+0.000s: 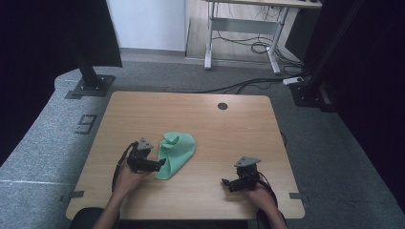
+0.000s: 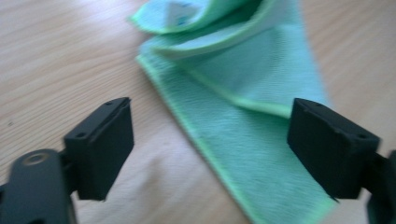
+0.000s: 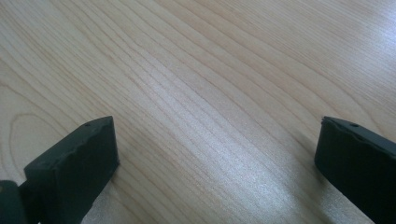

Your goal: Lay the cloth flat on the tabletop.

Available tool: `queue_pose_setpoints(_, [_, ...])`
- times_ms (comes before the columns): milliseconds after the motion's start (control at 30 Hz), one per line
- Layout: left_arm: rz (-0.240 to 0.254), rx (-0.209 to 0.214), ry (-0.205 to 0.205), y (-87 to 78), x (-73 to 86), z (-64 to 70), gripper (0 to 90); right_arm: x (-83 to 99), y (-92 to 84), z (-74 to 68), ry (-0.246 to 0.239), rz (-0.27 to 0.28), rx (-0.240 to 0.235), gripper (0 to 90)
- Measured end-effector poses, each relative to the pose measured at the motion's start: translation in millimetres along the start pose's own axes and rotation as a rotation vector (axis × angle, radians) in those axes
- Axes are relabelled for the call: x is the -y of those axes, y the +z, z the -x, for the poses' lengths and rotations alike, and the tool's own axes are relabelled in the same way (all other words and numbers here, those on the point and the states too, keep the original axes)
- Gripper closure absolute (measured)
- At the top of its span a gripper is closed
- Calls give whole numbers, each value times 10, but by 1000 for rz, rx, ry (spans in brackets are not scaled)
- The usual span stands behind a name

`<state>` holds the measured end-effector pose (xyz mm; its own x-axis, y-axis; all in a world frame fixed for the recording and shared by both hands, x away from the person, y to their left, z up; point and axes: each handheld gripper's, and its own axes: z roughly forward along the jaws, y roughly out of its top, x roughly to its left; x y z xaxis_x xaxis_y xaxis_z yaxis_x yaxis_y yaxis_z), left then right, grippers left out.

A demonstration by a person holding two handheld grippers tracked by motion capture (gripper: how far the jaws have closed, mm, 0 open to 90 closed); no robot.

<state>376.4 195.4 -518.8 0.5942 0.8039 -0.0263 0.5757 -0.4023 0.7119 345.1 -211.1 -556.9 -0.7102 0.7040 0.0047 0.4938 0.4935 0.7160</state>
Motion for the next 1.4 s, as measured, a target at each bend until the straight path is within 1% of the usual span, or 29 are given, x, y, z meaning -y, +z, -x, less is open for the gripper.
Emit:
queue_pose_setpoints(100, [-17,-19,-33,97,83,-72,113,0,0,0,0,0,0,0])
queue_pose_setpoints(267, [-22,-23,-45,159,124,-93,94,0,0,0,0,0,0,0])
queue_pose_setpoints(333, [-29,-28,-44,188,135,-86,73,0,0,-1,0,0,0,0])
queue_pose_setpoints(400, [-45,-42,-33,228,154,-76,65,0,0,0,0,0,0,0])
queue_pose_setpoints(433, [-52,-50,-33,250,165,-78,42,0,0,0,0,0,0,0])
queue_pose_setpoints(833, [-53,-48,-31,251,166,-77,47,-2,1,4,-2,0,-3,0])
queue_pose_setpoints(900, [-53,-47,-31,251,166,-77,47,-12,0,7,0,-8,-4,1])
queue_pose_setpoints(967, [-53,-48,-31,250,166,-76,47,-47,0,17,11,-20,-2,34])
queue_pose_setpoints(1033, [-53,-48,-31,250,167,-75,48,-81,-2,32,35,-23,-18,65])
queue_pose_setpoints(1067, [-53,-48,-31,250,167,-75,48,-81,-2,32,35,-23,-18,65])
queue_pose_setpoints(1100, [-53,-49,-33,250,167,-74,48,-126,-5,43,67,-14,-37,97])
queue_pose_setpoints(1133, [-53,-49,-33,250,167,-74,48,-154,-8,45,73,-8,-44,97])
queue_pose_setpoints(1200, [-53,-50,-33,250,167,-73,48,-185,-12,46,78,-3,-52,97])
queue_pose_setpoints(1233, [-53,-50,-33,249,167,-73,48,-248,-17,43,83,6,-74,104])
queue_pose_setpoints(1300, [-53,-50,-34,248,167,-73,48,-310,-14,38,84,11,-85,132])
queue_pose_setpoints(1367, [-53,-50,-33,249,168,-73,49,-340,-8,32,85,11,-87,135])
queue_pose_setpoints(1400, [-53,-51,-34,249,168,-72,49,-402,9,22,87,20,-89,170])
